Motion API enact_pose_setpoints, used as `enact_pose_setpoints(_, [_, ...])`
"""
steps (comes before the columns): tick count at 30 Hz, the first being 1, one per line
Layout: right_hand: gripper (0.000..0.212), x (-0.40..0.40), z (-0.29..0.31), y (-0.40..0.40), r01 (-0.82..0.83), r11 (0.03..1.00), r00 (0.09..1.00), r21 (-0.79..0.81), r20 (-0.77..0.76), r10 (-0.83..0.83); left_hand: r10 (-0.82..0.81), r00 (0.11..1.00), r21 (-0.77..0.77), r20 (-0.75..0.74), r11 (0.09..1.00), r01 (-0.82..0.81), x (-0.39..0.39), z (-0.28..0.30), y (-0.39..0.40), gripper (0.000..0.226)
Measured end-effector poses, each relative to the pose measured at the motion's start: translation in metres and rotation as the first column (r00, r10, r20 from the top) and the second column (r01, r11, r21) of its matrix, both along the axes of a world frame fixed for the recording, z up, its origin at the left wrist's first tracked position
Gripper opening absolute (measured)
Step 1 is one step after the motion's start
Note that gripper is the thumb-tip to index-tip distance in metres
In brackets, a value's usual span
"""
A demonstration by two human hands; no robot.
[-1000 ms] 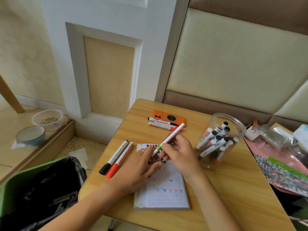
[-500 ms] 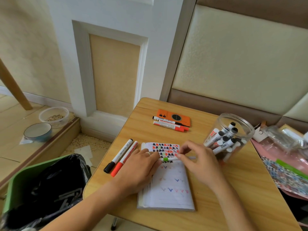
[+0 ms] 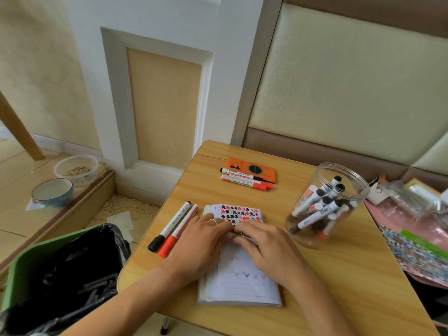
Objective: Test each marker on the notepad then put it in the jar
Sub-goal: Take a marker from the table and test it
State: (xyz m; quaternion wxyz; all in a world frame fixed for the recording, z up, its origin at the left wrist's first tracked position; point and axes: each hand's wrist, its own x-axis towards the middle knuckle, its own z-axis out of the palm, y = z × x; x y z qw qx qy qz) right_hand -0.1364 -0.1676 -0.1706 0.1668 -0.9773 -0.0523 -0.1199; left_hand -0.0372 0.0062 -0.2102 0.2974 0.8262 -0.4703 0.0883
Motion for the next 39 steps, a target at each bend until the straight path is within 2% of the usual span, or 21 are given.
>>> enact_pose_setpoints(5, [0.016,0.001,-0.005,0.01,0.071,0.997,0.997,-0.026,0.007,-0.07,0.062,0.998,-0.084,-0.01,0.995,-0.062,-0.002,-0.006,-0.001,0.021])
enact_pose_setpoints(8, [0.02,0.0,-0.002,0.011,0.09,0.996,0.996,-0.024,0.008,-0.09,0.08,0.997,-0.101,0.004,0.992,-0.079,-0.004,-0.007,-0.001,0.018])
enact_pose_setpoints(12, [0.028,-0.003,0.001,0.007,0.127,0.986,0.992,-0.11,0.04,-0.123,0.098,0.995,-0.12,-0.016,0.988,-0.099,-0.002,-0.008,0.001,0.024])
enact_pose_setpoints(14, [0.027,-0.002,0.0,0.001,0.144,0.984,0.989,-0.106,0.034,-0.141,0.108,0.994,-0.107,-0.003,0.988,-0.108,-0.004,-0.008,0.002,0.027])
enact_pose_setpoints(18, [0.021,-0.001,0.001,-0.013,0.197,0.978,0.978,0.068,0.049,-0.2,0.134,0.99,-0.06,0.034,0.99,-0.131,-0.01,-0.004,0.002,0.029])
enact_pose_setpoints(22, [0.03,-0.001,0.001,-0.02,0.265,0.912,0.955,0.312,0.047,-0.293,0.178,0.982,0.03,0.065,0.983,-0.18,-0.012,-0.007,0.002,0.019])
enact_pose_setpoints(24, [0.023,0.001,0.0,-0.02,0.256,0.784,0.95,0.566,0.001,-0.311,0.178,0.981,0.092,0.073,0.979,-0.184,-0.014,-0.007,0.001,0.02])
enact_pose_setpoints(26, [0.019,0.002,0.002,-0.022,0.243,0.54,0.948,0.806,-0.079,-0.308,0.183,0.98,0.13,0.079,0.973,-0.192,-0.015,-0.005,0.001,0.022])
enact_pose_setpoints(29, [0.03,0.002,0.005,-0.028,0.241,0.168,0.956,0.956,-0.204,-0.212,0.17,0.983,0.154,0.064,0.972,-0.178,-0.014,-0.002,0.001,0.028])
enact_pose_setpoints(30, [0.032,0.002,0.004,-0.03,0.233,0.089,0.96,0.968,-0.214,-0.179,0.141,0.989,0.146,0.042,0.978,-0.146,-0.013,-0.001,0.001,0.032])
enact_pose_setpoints(31, [0.032,0.002,0.003,-0.032,0.226,0.054,0.963,0.973,-0.214,-0.166,0.1,0.995,0.136,0.012,0.986,-0.1,-0.012,-0.001,0.001,0.038])
enact_pose_setpoints(33, [0.025,0.003,0.002,-0.031,0.22,0.083,0.963,0.972,-0.203,-0.176,-0.005,1.0,0.123,-0.022,0.992,0.007,-0.009,-0.001,0.001,0.052])
enact_pose_setpoints(36, [0.002,0.004,0.001,-0.026,0.234,0.206,0.948,0.95,-0.176,-0.267,-0.143,0.99,0.147,-0.018,0.979,0.144,-0.004,-0.001,0.0,0.062])
enact_pose_setpoints(39, [0.008,0.005,-0.001,-0.024,0.272,0.294,0.927,0.916,-0.167,-0.335,-0.255,0.966,0.167,-0.042,0.951,0.259,-0.001,-0.001,0.0,0.066])
